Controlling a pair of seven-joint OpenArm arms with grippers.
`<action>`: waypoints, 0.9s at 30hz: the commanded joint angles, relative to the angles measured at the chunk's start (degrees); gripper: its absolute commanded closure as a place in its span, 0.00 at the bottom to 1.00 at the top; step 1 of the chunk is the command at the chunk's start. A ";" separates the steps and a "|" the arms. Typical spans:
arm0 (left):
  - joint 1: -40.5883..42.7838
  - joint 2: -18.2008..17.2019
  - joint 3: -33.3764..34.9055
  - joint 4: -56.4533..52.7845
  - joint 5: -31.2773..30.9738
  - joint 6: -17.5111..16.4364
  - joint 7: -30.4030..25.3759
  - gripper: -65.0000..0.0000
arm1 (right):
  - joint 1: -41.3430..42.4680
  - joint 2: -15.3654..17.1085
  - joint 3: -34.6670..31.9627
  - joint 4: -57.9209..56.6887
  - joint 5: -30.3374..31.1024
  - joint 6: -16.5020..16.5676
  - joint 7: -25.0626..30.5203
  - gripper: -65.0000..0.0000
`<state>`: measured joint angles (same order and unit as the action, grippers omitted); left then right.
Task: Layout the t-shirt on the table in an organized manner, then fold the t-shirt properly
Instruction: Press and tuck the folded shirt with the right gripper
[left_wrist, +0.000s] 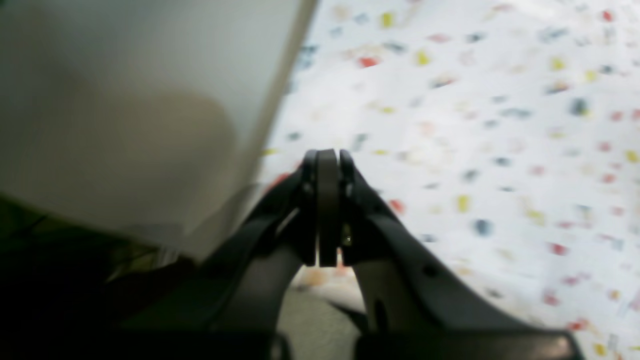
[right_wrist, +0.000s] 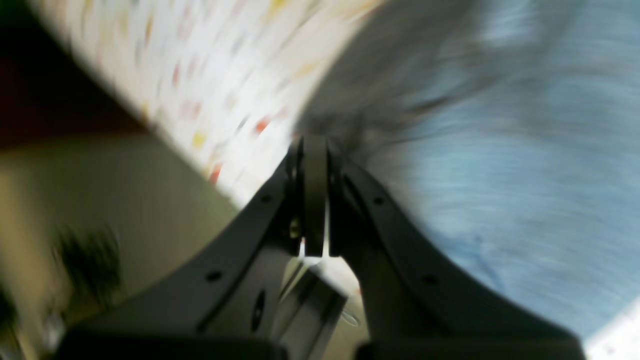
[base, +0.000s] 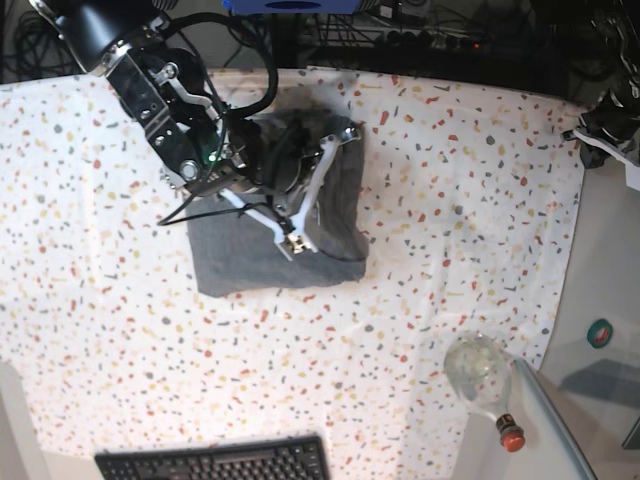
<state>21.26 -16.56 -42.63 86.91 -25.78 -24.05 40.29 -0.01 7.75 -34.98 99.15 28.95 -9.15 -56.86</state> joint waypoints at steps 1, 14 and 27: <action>0.33 -0.89 -0.31 2.01 -0.64 0.01 -0.95 1.00 | -0.03 -0.32 0.92 -0.30 0.72 -0.04 0.11 1.00; 0.59 0.16 2.76 3.50 -0.46 0.01 -0.95 1.00 | 3.92 -4.72 -8.14 -15.59 0.72 0.05 5.48 1.00; 0.24 0.60 2.94 3.50 -0.73 0.01 -0.78 1.00 | 7.88 -7.53 -11.48 -21.66 0.81 0.05 4.51 1.00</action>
<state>21.69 -15.20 -39.42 89.36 -25.80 -24.03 40.36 7.09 0.95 -46.72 76.34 28.99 -9.26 -53.28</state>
